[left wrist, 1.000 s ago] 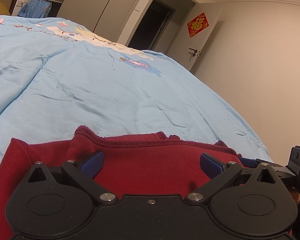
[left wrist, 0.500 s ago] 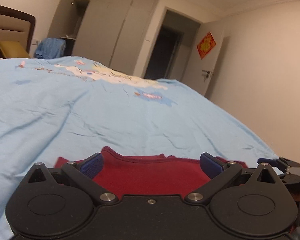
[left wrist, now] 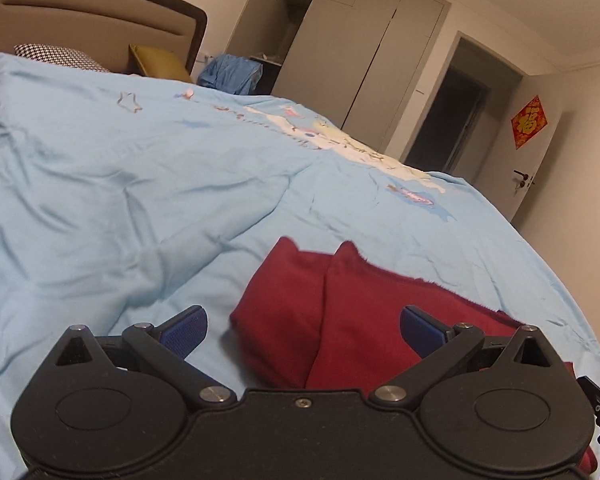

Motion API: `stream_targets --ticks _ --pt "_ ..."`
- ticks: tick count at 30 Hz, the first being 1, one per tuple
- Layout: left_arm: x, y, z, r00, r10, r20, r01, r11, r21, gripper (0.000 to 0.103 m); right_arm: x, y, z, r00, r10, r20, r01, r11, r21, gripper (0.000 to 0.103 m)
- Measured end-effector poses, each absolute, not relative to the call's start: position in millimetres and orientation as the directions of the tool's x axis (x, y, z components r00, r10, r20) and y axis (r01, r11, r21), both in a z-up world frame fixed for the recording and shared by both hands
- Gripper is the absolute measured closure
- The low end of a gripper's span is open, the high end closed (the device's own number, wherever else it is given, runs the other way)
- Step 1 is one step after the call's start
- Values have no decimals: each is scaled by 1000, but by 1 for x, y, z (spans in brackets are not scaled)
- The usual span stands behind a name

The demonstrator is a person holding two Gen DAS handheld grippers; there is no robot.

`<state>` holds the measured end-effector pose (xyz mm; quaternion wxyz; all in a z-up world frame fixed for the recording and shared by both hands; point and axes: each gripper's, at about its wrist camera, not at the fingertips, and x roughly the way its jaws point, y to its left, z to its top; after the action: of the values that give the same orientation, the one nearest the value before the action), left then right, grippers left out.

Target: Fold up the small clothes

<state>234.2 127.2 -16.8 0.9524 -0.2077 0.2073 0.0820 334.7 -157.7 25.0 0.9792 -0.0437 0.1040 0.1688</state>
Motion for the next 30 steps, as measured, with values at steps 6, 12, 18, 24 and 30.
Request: stream_targets --ticks 6,12,18,24,30 --pt "221 124 -38 881 30 -472 -236 893 -384 1 317 -133 9 944 255 -208 -278 956 -89 0" --pt "221 112 -51 862 20 -506 -236 900 -366 1 317 -114 -10 937 242 -254 -279 953 -122 0" --pt "226 102 -54 850 49 -524 -237 925 -296 1 321 -110 -31 923 239 -303 -273 959 -77 0" --pt "228 94 -53 842 62 -535 -236 936 -263 1 321 -121 -47 921 254 -297 -270 963 -13 0" --pt "230 94 -55 866 -107 -489 -131 895 -427 1 317 -127 -54 928 266 -259 -273 962 8 0"
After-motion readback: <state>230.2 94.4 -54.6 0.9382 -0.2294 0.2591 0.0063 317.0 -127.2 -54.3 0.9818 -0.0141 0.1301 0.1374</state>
